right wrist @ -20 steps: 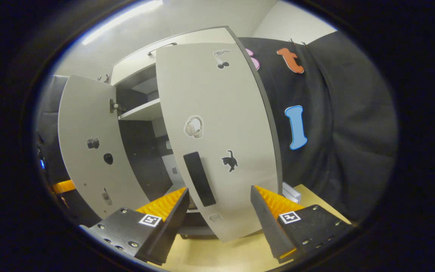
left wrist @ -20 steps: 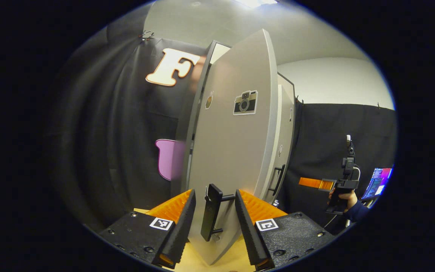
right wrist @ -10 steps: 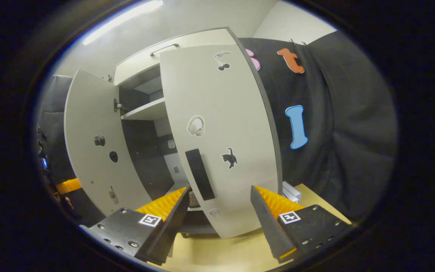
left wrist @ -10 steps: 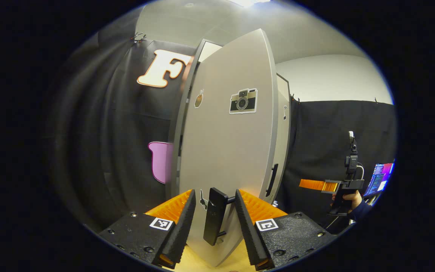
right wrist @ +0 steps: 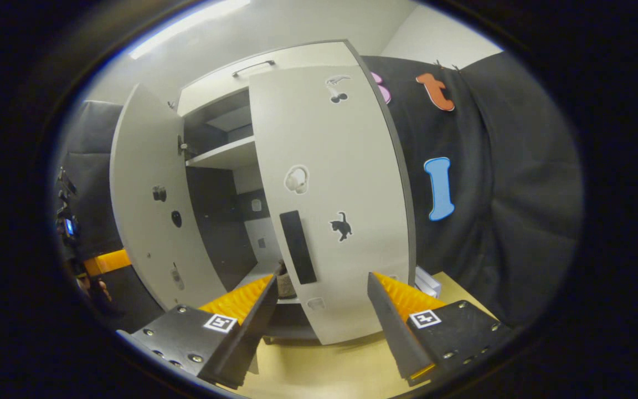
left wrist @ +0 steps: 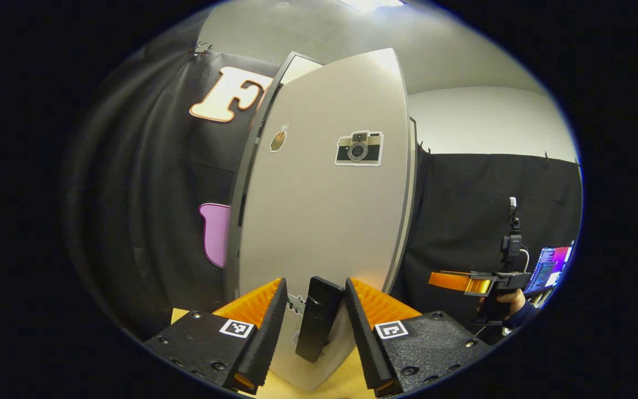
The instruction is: Grab one shoe with the right hand and put it into the shoe cabinet, grab the other shoe with the left hand and put it into the shoe cabinet; then close the right door with the right hand and the left door with the left hand.
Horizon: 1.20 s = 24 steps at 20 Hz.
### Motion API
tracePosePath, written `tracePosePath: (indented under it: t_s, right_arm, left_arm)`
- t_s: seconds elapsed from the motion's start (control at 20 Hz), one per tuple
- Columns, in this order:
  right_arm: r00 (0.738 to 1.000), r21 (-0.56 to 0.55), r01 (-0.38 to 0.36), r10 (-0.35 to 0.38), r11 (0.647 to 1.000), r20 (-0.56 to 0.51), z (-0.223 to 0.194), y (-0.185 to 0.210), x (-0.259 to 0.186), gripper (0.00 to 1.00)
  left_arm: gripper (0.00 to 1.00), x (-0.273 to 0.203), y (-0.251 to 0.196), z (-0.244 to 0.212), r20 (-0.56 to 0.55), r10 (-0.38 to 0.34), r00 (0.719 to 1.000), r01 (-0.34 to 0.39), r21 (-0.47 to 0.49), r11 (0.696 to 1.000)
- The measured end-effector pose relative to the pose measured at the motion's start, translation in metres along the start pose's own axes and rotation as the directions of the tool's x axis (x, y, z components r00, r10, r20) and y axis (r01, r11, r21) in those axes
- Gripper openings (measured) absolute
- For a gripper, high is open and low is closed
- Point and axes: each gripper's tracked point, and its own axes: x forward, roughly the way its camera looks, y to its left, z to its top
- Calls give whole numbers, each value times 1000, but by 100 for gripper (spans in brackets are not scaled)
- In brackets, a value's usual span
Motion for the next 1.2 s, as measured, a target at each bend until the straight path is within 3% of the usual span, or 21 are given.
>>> tracePosePath:
  t_s: [0.1,0.15,0.2,0.25,0.3,0.45,0.7,0.9,1.05,1.2]
  right_arm:
    - [1000,6,0,0,1000,1,0,-1,-2,98]
    - [1000,7,1,-1,1000,2,1,-1,-4,93]
    - [1000,7,4,-4,1000,5,2,-3,-6,98]
    - [1000,7,9,-9,1000,8,3,-6,-8,93]
    - [1000,9,16,-16,1000,13,4,-9,-10,98]
    - [998,24,47,-48,999,33,7,-22,-19,97]
    - [993,46,106,-108,993,36,7,-56,-32,98]
    - [987,69,154,-157,986,44,10,-85,-44,98]
    - [980,84,188,-193,978,44,12,-106,-52,98]
    - [973,93,219,-224,971,47,15,-126,-59,97]
  left_arm:
    - [66,8,-4,-1,2,-14,1000,14,0,1000]
    - [65,14,-6,-2,-1,-20,1000,20,0,1000]
    - [59,20,-9,-3,-3,-25,1000,25,1,1000]
    - [65,26,-12,-4,-4,-31,1000,31,0,1000]
    - [65,32,-11,-5,-3,-25,1000,25,7,1000]
    - [71,52,-15,-7,-10,-51,999,51,-4,999]
    - [77,79,-30,-12,-26,-36,999,38,91,995]
    - [90,105,-33,-18,-49,-36,998,38,36,999]
    - [90,125,-37,-25,-63,-36,997,36,-7,999]
    - [90,134,-38,-25,-69,-6,998,9,45,999]
